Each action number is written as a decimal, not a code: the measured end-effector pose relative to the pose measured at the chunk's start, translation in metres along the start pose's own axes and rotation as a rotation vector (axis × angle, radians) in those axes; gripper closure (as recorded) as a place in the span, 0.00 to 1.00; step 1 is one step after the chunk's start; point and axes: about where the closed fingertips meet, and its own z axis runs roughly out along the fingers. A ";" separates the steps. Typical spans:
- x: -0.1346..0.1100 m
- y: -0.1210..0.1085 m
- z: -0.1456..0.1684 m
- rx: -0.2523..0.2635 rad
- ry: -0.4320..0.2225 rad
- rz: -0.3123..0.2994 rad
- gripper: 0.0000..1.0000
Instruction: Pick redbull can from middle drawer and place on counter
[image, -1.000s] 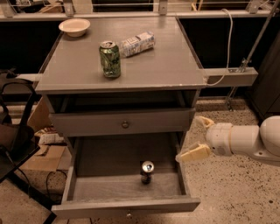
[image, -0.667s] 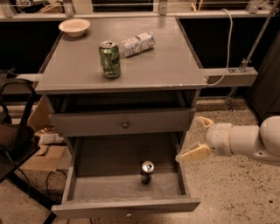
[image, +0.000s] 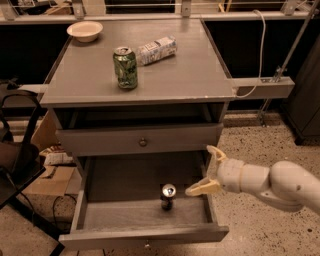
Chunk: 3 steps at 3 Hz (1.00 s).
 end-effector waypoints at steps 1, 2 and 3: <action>0.041 0.014 0.059 -0.026 -0.085 -0.065 0.00; 0.074 0.025 0.098 -0.058 -0.117 -0.090 0.00; 0.100 0.039 0.122 -0.100 -0.120 -0.098 0.00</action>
Offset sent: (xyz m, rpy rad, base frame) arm 0.0216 0.0861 -0.1683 0.0895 -0.1374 0.1437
